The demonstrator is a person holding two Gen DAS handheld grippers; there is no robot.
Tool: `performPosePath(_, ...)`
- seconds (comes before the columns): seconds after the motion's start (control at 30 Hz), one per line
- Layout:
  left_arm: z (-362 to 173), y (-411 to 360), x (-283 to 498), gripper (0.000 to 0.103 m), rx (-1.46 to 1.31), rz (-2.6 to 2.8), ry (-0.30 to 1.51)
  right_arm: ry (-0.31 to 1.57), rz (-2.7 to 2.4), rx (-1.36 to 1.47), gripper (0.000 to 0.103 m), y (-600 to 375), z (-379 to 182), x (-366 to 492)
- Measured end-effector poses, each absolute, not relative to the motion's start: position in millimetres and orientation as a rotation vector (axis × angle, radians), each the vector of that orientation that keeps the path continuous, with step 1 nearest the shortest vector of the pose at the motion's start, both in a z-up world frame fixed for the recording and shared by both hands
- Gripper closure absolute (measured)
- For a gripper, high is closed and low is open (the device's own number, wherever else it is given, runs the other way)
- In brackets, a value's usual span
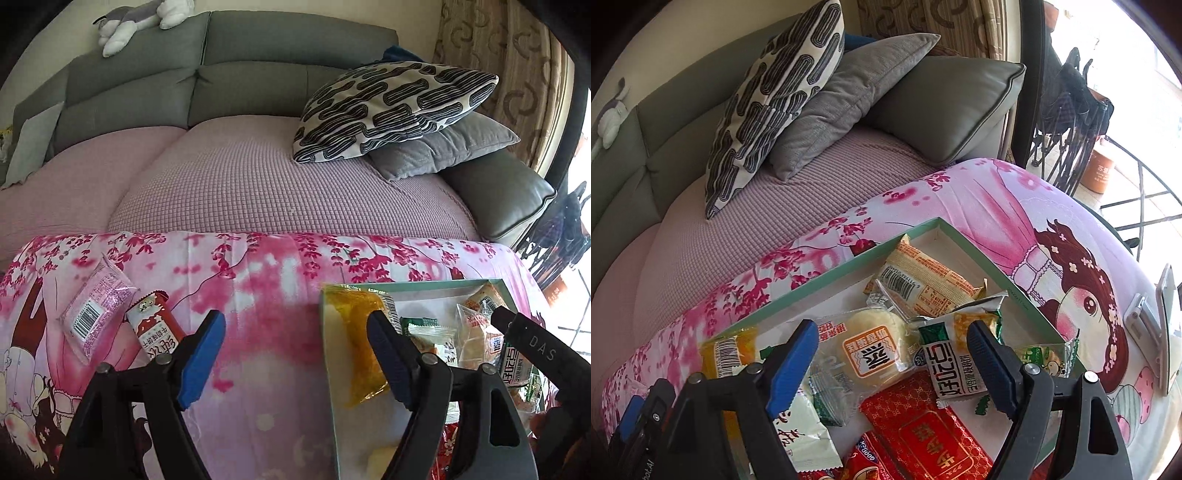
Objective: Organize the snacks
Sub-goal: 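Lower both packets into the tray and open both grippers, then move both grippers back to the remaining loose packets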
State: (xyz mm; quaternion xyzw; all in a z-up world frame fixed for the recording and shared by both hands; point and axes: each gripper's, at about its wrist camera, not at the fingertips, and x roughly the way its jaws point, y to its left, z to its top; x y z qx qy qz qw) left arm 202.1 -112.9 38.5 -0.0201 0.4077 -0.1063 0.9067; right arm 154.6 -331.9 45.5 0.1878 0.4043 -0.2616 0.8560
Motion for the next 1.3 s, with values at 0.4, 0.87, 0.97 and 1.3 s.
performPosePath(0.4, 38.0, -49.6, 212.1, 0.016, -0.113, -0.044, 0.823, 0.843, -0.372, 0.302, 0.002, -273.6, 52.3, 174.1)
performPosePath(0.87, 31.0, 33.9, 207.2, 0.008, -0.205, 0.181, 0.801, 0.841, -0.214, 0.199, 0.000, -207.6, 54.4, 187.7)
performPosePath(0.97, 29.0, 44.4, 206.2, 0.008, -0.222, 0.199, 0.806, 0.844, -0.191, 0.176, 0.000, -196.1, 53.7, 189.3)
performPosePath(1.3, 17.9, 61.0, 211.4, 0.008, -0.248, 0.200, 0.834, 0.845, -0.139, 0.119, 0.000, -165.4, 50.0, 197.9)
